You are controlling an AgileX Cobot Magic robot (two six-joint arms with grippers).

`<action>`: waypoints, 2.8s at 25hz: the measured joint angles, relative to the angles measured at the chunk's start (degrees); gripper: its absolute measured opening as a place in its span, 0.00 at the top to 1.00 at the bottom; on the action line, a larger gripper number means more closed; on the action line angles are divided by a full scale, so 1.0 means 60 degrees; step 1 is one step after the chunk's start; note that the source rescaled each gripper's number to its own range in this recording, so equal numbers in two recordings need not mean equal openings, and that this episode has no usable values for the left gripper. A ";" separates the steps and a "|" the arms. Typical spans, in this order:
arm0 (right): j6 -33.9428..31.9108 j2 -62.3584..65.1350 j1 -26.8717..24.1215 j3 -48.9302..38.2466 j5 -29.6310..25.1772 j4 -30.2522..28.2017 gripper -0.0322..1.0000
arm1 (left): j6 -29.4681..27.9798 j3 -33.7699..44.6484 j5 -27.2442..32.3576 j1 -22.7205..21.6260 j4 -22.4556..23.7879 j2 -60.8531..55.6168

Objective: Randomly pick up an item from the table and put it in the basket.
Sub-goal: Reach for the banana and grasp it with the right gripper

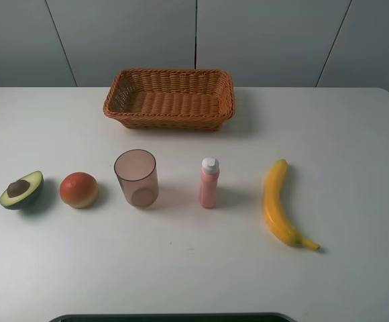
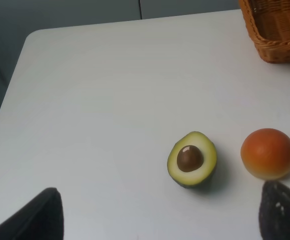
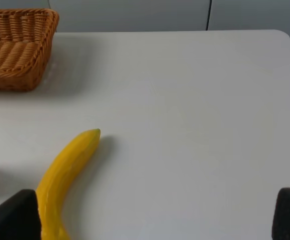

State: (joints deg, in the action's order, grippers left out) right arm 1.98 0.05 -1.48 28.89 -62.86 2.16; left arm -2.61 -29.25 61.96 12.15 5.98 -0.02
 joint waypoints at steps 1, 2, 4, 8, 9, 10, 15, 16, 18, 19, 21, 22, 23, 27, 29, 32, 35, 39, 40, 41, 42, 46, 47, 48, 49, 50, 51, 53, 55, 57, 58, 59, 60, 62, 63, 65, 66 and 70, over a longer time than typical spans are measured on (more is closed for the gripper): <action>0.0000 0.0000 0.0000 0.0000 0.0000 0.0000 0.00 | 0.0000 0.0000 0.0000 0.0000 0.0000 0.0000; 0.0000 0.0000 0.0000 0.0000 0.0000 0.0000 0.00 | 0.0000 0.0000 0.0000 0.0000 0.0000 0.0000; 0.0000 0.0000 0.0000 0.0000 0.0000 0.0000 0.00 | 0.0000 0.0000 0.0000 0.0000 0.0000 0.0000; 0.0000 0.0000 0.0000 0.0000 0.0000 0.0000 0.00 | 0.0000 0.0000 0.0000 0.0000 0.0000 0.0000; 0.0000 0.0000 0.0000 0.0000 0.0000 0.0000 0.00 | 0.0000 0.0000 0.0000 0.0000 0.0000 0.0000; 0.0000 0.0000 0.0000 0.0000 0.0000 0.0000 0.00 | 0.0000 0.0000 0.0000 0.0000 0.0000 0.0000; 0.0000 0.0000 0.0000 0.0000 0.0000 0.0000 0.00 | 0.0000 0.0000 0.0000 0.0000 0.0000 0.0000; 0.0000 0.0000 0.0000 0.0000 0.0000 0.0000 0.00 | 0.0000 0.0000 0.0000 0.0000 0.0000 0.0000; 0.0000 0.0000 0.0000 0.0000 0.0000 0.0000 0.00 | 0.0000 0.0000 0.0000 0.0000 0.0000 0.0000; 0.0000 0.0000 0.0000 0.0000 0.0000 0.0000 0.00 | 0.0000 0.0000 0.0000 0.0000 0.0000 0.0000; 0.0000 0.0000 0.0000 0.0000 0.0000 0.0000 0.00 | 0.0000 0.0000 0.0000 0.0000 0.0000 0.0000; 0.0000 0.0000 0.0000 0.0000 0.0000 0.0000 0.00 | 0.0000 0.0000 0.0000 0.0000 0.0000 0.0000; 0.0000 0.0000 0.0000 0.0000 0.0000 0.0000 0.00 | 0.0000 0.0000 0.0000 0.0000 0.0000 0.0000; 0.0036 0.0000 0.0000 0.0000 0.0000 0.0038 0.00 | 0.0000 0.0000 0.0000 0.0000 0.0000 0.0000; 0.0073 0.0000 0.0000 0.0000 0.0000 0.0021 0.00 | 0.0000 0.0000 0.0000 0.0000 0.0000 0.0000; 0.0391 0.0000 0.0000 0.0052 0.0000 -0.0269 0.00 | 0.0000 0.0000 0.0000 0.0000 0.0000 0.0000; 0.0553 -0.0140 0.0000 0.0567 -0.0034 -0.0476 0.00 | 0.0000 0.0000 0.0000 0.0000 0.0000 0.0000; 0.0617 -0.1563 0.0000 0.1748 -0.0051 -0.0495 0.00 | 0.0000 0.0000 0.0000 0.0000 0.0000 0.0000; 0.0724 -0.2017 0.0000 0.2124 -0.0051 -0.0475 0.00 | 0.0000 0.0000 0.0000 0.0000 0.0000 0.0000; 0.0860 -0.2632 0.0000 0.2461 -0.0066 -0.0475 0.00 | 0.0000 0.0000 0.0000 0.0000 0.0000 0.0000; 0.0979 -0.3177 0.0000 0.2818 -0.0089 -0.0475 0.00 | 0.0000 0.0000 0.0000 0.0000 0.0000 0.0000; 0.1507 -0.5826 0.0000 0.4447 -0.0389 -0.0454 0.00 | 0.0000 0.0000 0.0000 0.0000 0.0000 0.0000; 0.1595 -0.6611 0.0000 0.4842 -0.0453 -0.0360 0.00 | 0.0000 0.0000 0.0000 0.0000 0.0000 0.0000; 0.1713 -0.7157 0.0000 0.5071 -0.0472 -0.0247 0.00 | 0.0000 0.0000 0.0000 0.0000 0.0000 0.0000; 0.1838 -0.7666 0.0000 0.5253 -0.0472 -0.0078 0.00 | 0.0000 0.0000 0.0000 0.0000 0.0000 0.0000; 0.1994 -0.8254 0.0000 0.5412 -0.0472 0.0244 0.00 | 0.0000 0.0000 0.0000 0.0000 0.0000 0.0000; 0.2130 -0.8803 0.0000 0.5504 -0.0472 0.0508 0.00 | 0.0000 0.0000 0.0000 0.0000 0.0000 0.0000; 0.2343 -0.9734 0.0000 0.5526 -0.0454 0.0972 0.00 | 0.0000 0.0000 0.0000 0.0000 0.0000 0.0000; 0.2453 -1.0690 0.0000 0.5526 -0.0454 0.1088 0.00 | 0.0000 0.0000 0.0000 0.0000 0.0000 0.0000; 0.2535 -1.1451 0.0000 0.5363 -0.0416 0.1305 0.00 | 0.0000 0.0000 0.0000 0.0000 0.0000 0.0000; 0.2609 -1.1817 0.0000 0.5124 -0.0331 0.1489 0.00 | 0.0000 0.0000 0.0000 0.0000 0.0000 0.0000; 0.2651 -1.2101 0.0031 0.4909 -0.0192 0.1611 0.00 | 0.0000 0.0000 0.0000 0.0000 0.0000 0.0000; 0.2705 -1.2405 0.0109 0.4662 0.0088 0.1738 0.00 | 0.0000 0.0000 0.0000 0.0000 0.0000 0.0000; 0.2732 -1.2925 0.0543 0.4019 0.0856 0.1820 0.00 | 0.0000 0.0000 0.0000 0.0000 0.0000 0.0000; 0.2732 -1.3153 0.0769 0.3710 0.1313 0.1865 0.00 | 0.0000 0.0000 0.0000 0.0000 0.0000 0.0000; 0.2525 -1.3560 0.1395 0.3214 0.2112 0.1983 0.00 | 0.0000 0.0000 0.0000 0.0000 0.0000 0.0000; 0.2389 -1.3777 0.1645 0.3060 0.2435 0.2029 0.00 | 0.0000 0.0000 0.0000 0.0000 0.0000 0.0000; 0.1561 -1.4693 0.2470 0.2729 0.3394 0.2027 0.00 | 0.0000 0.0000 0.0000 0.0000 0.0000 0.0000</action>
State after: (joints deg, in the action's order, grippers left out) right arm 11.35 -88.11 13.34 45.26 -42.49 14.32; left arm -2.61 -29.25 61.96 12.15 5.98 -0.02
